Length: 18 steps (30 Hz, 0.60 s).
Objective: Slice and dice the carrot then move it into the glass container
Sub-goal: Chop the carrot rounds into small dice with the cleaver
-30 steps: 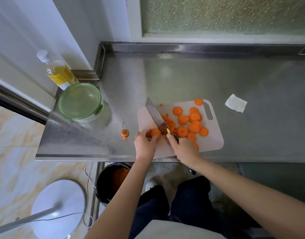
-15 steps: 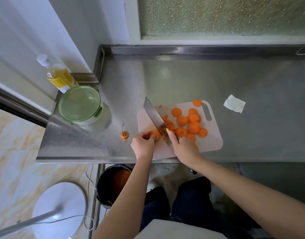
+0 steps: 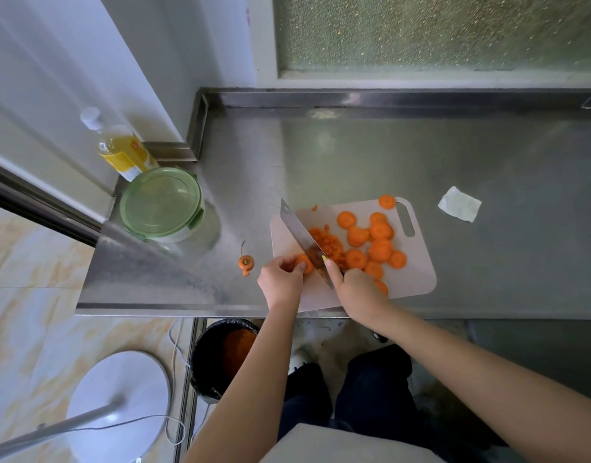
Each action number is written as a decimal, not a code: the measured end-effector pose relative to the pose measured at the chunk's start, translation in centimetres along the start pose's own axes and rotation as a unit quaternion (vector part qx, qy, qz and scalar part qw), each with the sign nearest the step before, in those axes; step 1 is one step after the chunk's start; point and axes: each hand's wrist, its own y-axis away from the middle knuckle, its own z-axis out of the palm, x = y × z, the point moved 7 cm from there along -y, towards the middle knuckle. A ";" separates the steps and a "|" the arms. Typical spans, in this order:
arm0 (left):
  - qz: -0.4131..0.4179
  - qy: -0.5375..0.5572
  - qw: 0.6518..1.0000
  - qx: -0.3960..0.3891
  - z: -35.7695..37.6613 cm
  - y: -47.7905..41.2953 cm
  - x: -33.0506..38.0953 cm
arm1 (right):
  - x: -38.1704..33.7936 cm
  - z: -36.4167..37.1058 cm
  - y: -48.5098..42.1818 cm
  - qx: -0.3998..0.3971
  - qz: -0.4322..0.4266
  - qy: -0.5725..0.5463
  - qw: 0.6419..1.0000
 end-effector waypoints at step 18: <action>-0.008 0.019 1.000 -0.019 -0.3 -0.1 0.3 | 0.6 -0.2 0.0 0.026 0.028 -0.041 0.998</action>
